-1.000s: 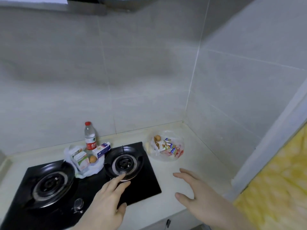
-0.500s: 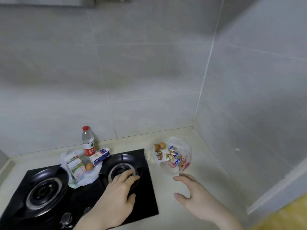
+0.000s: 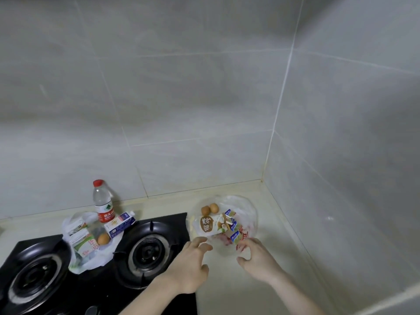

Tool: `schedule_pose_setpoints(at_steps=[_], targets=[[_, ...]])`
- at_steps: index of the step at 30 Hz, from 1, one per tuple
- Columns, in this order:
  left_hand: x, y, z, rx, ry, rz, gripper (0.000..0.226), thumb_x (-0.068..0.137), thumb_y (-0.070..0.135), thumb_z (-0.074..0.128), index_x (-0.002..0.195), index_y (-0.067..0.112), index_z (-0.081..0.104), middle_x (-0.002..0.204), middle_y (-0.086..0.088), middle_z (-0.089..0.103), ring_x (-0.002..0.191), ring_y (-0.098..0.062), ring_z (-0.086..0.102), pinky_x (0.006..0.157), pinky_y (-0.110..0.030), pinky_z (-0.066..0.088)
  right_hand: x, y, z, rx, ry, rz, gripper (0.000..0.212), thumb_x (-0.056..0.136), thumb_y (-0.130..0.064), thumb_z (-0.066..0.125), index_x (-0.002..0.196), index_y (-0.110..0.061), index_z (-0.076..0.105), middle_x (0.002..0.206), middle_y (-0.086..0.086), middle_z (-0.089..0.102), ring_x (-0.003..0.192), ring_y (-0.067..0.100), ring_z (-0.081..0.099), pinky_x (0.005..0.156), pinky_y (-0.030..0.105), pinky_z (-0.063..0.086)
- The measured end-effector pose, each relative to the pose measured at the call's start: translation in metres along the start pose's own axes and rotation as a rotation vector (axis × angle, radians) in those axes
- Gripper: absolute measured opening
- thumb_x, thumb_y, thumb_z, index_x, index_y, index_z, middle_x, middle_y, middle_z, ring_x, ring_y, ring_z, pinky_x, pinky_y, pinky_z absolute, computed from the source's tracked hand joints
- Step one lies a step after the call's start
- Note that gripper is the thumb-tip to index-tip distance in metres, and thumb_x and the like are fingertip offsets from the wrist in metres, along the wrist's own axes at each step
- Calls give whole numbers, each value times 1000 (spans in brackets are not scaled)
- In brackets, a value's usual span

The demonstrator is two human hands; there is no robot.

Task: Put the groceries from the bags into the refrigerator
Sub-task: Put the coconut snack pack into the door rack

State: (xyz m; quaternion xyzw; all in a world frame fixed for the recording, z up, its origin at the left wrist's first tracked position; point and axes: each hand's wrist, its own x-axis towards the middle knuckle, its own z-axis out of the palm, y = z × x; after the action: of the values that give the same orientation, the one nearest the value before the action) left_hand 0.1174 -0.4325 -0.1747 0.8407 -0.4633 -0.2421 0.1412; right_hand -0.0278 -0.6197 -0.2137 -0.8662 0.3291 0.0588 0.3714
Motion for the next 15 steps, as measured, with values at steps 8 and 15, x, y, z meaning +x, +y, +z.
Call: schedule_pose_setpoints(at_steps=[8,15], targets=[[65,16,10,7,-103,-16,69,87,6,45,153,24,35,166,-3,13,152,-26,14,120,-34,23,51,32,22,-44,49,57,23,81,-23,65,103,-30,64,106,-11,57,105,13,59,92,22,45],[138,16,32,145,-267,-99,79,87,13,48,159,29,19,168,-7,-13,154,-40,-1,122,-49,25,57,43,12,-169,15,-2,31,94,-27,51,120,-25,68,126,-7,62,125,20,52,104,32,43]])
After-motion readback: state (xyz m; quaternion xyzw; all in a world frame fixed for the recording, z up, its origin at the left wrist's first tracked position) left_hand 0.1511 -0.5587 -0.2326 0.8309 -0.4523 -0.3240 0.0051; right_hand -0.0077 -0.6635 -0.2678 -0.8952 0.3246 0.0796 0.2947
